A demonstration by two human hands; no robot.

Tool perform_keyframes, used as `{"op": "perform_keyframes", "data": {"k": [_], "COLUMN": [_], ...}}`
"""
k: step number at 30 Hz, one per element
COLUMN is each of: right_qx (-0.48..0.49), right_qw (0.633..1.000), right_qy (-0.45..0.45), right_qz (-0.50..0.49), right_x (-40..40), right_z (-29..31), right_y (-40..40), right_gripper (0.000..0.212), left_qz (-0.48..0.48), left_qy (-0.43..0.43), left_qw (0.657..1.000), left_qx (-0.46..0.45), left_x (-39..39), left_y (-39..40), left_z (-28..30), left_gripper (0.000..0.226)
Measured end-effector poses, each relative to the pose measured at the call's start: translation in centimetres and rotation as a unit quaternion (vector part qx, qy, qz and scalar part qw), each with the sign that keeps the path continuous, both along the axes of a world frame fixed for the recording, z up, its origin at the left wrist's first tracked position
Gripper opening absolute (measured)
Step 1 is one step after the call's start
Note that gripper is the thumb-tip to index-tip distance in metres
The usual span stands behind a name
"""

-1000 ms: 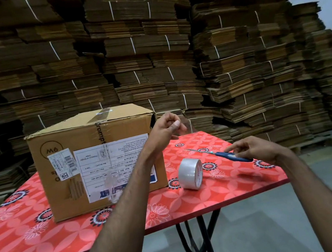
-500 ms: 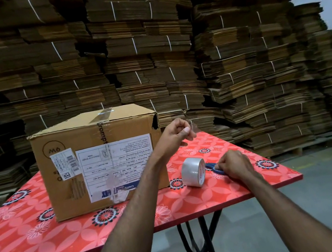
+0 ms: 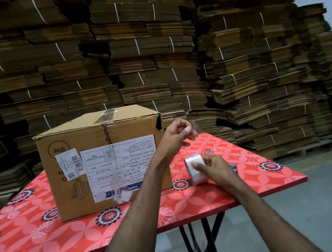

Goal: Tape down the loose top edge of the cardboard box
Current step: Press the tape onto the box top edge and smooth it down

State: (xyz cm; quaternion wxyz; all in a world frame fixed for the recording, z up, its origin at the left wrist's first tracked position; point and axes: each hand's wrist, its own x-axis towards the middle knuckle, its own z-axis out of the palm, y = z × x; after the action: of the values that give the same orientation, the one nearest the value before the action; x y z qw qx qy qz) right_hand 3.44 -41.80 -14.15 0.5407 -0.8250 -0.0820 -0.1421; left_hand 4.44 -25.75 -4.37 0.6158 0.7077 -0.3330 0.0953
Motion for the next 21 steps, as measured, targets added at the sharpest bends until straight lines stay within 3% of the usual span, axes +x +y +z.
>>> {"op": "perform_keyframes", "data": {"k": [2, 4, 6, 8, 11, 13, 16, 19, 21], "right_qx": [-0.095, -0.249, -0.339, -0.386, -0.373, -0.299, 0.0, 0.202, 0.259], "right_qw": [0.995, 0.964, 0.936, 0.918, 0.922, 0.947, 0.998, 0.971, 0.954], "right_qy": [-0.003, -0.008, 0.003, 0.021, 0.024, -0.013, -0.057, -0.085, -0.103], "right_qz": [-0.031, -0.088, -0.096, -0.086, -0.101, -0.119, -0.014, 0.093, 0.108], "right_x": [0.1, -0.1, -0.4, -0.8, -1.1, -1.0, -1.3, -2.3, -2.9], "right_z": [1.0, 2.1, 2.3, 2.2, 2.0, 2.5, 3.5, 4.6, 5.5], "right_y": [-0.1, -0.1, -0.2, -0.4, -0.6, -0.5, -0.4, 0.2, 0.9], "right_gripper": [0.026, 0.03, 0.031, 0.023, 0.02, 0.021, 0.042, 0.064, 0.056], "left_qz": [0.0, 0.007, 0.015, 0.019, 0.019, 0.02, 0.023, 0.032, 0.041], "left_qy": [0.001, -0.001, -0.001, 0.002, 0.004, 0.008, 0.017, 0.029, 0.036], "left_qw": [1.0, 1.0, 1.0, 1.0, 0.999, 0.999, 0.997, 0.993, 0.988], "left_qx": [-0.002, -0.004, -0.007, -0.016, -0.03, -0.04, -0.067, -0.108, -0.143], "left_x": [0.0, 0.0, -0.1, -0.3, -0.6, -0.8, -1.3, -1.8, -2.1], "left_y": [0.2, 0.4, 0.6, 0.8, 1.0, 1.2, 1.3, 1.3, 1.4], "left_z": [0.1, 0.2, 0.2, 0.1, -0.1, -0.2, -0.2, -0.2, -0.3], "left_gripper": [0.006, 0.007, 0.007, 0.006, 0.007, 0.006, 0.009, 0.009, 0.006]}}
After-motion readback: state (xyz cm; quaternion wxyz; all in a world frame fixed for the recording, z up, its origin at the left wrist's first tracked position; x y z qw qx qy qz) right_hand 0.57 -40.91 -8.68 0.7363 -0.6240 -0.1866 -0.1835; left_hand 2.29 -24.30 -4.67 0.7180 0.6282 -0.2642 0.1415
